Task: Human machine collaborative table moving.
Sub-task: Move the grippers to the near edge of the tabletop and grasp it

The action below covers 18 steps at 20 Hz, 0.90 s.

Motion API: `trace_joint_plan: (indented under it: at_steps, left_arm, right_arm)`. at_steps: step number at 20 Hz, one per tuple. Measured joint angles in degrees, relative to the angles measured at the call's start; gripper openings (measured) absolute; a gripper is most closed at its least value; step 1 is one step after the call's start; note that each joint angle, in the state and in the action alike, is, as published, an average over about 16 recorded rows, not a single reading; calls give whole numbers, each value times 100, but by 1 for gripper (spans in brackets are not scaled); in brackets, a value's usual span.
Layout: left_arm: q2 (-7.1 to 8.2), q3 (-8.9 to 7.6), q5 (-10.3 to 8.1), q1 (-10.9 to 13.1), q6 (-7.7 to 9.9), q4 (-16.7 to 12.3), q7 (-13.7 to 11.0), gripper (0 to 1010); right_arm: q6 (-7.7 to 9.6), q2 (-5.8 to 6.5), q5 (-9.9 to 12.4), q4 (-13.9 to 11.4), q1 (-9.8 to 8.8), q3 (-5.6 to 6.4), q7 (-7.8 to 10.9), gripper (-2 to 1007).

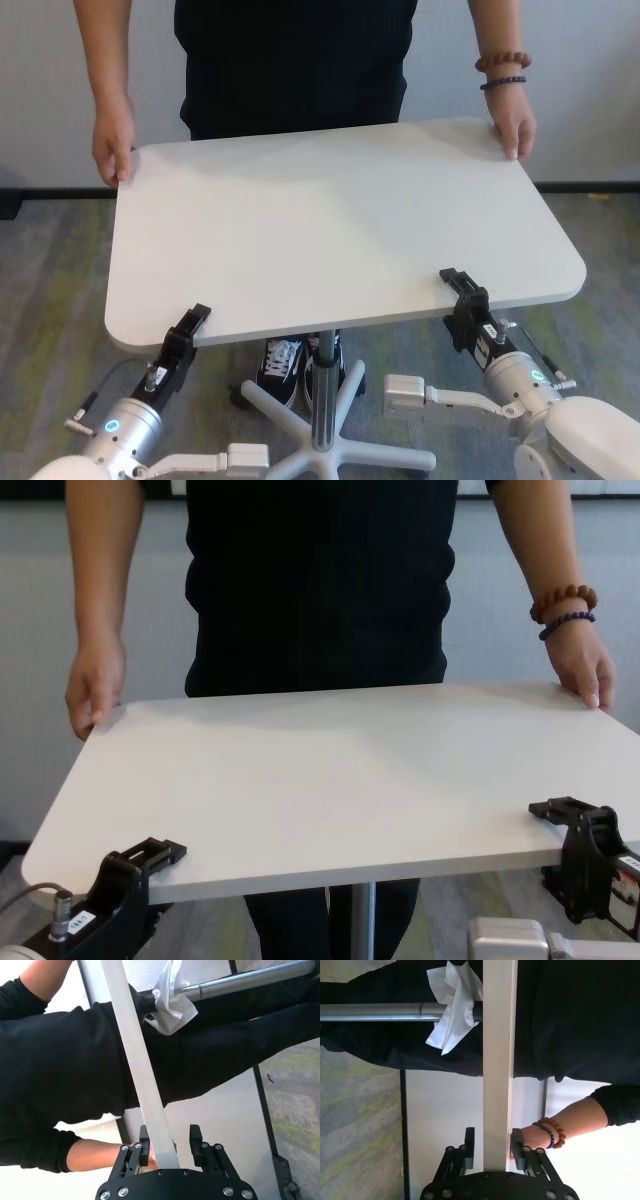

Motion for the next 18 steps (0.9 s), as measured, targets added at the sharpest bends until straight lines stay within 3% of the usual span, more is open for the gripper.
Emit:
trace_joint_plan:
  at_steps: [9, 18]
  left_arm:
    - [1, 1, 3, 0, -2, 0, 1, 445]
    - [1, 2, 2, 0, -3, 0, 0, 383]
  right_arm:
    - [-1, 0, -2, 0, 0, 0, -1, 271]
    - [-1, 0, -2, 0, 0, 0, -1, 222]
